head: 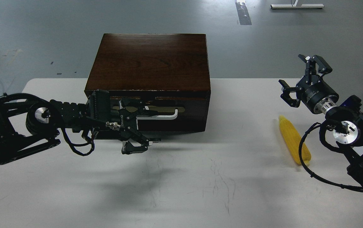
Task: Put corn in drawer with both arms
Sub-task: 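Hook the left gripper onto the drawer handle, then pull the drawer handle toward the robot with the left gripper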
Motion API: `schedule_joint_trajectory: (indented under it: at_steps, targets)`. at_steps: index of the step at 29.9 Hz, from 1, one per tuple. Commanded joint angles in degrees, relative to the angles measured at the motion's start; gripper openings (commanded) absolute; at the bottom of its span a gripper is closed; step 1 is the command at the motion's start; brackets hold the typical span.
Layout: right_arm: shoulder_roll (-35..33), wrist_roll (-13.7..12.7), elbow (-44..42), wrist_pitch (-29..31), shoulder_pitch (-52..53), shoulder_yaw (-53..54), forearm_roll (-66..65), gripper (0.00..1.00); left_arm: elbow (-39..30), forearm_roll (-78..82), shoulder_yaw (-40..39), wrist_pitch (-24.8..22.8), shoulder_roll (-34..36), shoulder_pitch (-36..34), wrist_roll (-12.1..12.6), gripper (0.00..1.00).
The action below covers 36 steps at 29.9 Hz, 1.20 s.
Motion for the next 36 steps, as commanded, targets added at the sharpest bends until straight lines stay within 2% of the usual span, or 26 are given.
schedule_joint_trajectory:
  at_steps: [1,36]
  targets:
    - [0.0,0.0,0.0,0.1,-0.1,0.0,0.0,1.0,-0.2,0.0,0.3,0.0,0.3,0.0,0.0,0.83]
    - [0.0,0.0,-0.4,0.2,-0.1,-0.3,0.0,1.0,-8.3,0.0,0.5,0.0,6.9,1.5,0.0,0.83]
